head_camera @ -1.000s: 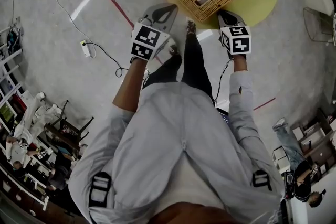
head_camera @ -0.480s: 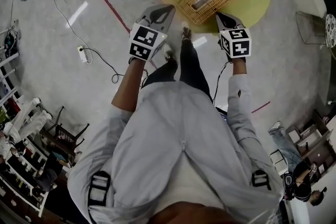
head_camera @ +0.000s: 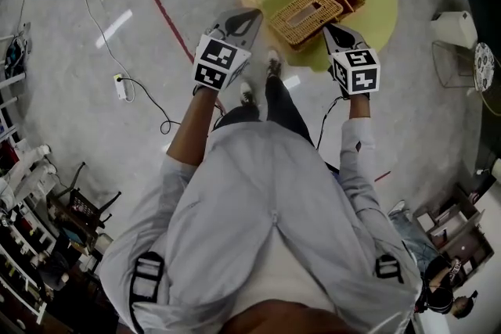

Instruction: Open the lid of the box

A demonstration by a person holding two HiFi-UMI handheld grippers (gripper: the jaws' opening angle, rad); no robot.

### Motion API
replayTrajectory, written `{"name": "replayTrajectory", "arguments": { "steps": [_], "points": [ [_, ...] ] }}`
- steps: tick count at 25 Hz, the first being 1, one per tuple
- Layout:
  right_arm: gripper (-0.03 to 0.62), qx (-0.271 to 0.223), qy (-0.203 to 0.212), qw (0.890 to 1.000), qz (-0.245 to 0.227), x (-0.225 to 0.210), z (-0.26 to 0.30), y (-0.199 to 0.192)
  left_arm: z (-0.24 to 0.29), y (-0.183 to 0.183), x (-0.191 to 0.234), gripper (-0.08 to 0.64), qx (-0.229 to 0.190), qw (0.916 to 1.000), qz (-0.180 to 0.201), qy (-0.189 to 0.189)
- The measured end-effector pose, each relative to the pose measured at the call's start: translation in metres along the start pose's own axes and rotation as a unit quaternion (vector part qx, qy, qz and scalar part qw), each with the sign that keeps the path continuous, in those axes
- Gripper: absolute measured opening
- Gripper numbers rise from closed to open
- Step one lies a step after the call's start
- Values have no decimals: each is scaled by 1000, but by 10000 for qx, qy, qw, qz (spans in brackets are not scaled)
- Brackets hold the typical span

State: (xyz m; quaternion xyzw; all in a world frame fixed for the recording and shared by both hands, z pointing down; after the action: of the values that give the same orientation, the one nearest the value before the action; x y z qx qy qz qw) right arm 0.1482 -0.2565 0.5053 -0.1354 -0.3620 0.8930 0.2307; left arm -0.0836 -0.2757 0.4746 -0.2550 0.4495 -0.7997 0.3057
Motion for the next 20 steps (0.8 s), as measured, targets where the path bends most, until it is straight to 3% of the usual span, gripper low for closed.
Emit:
{"name": "replayTrajectory", "arguments": {
  "steps": [9,20],
  "points": [
    [34,-211,351,9984,-390,-5,17,60,-2,13,26,29,-100,9991,-172,363],
    [34,-88,946,9915,-891,-4,83,121,-5,9,67,29,-95,9927,-616,1029]
  ]
}}
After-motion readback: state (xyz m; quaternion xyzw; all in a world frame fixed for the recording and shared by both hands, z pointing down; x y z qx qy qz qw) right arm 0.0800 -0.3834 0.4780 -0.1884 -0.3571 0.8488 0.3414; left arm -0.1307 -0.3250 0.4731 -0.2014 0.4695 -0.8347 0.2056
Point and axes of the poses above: the fingertips, and each gripper's own axes: z forward along the fingers, x to its left, y out of its top, the point moved 7 cm from there along -z, backward along the fingers
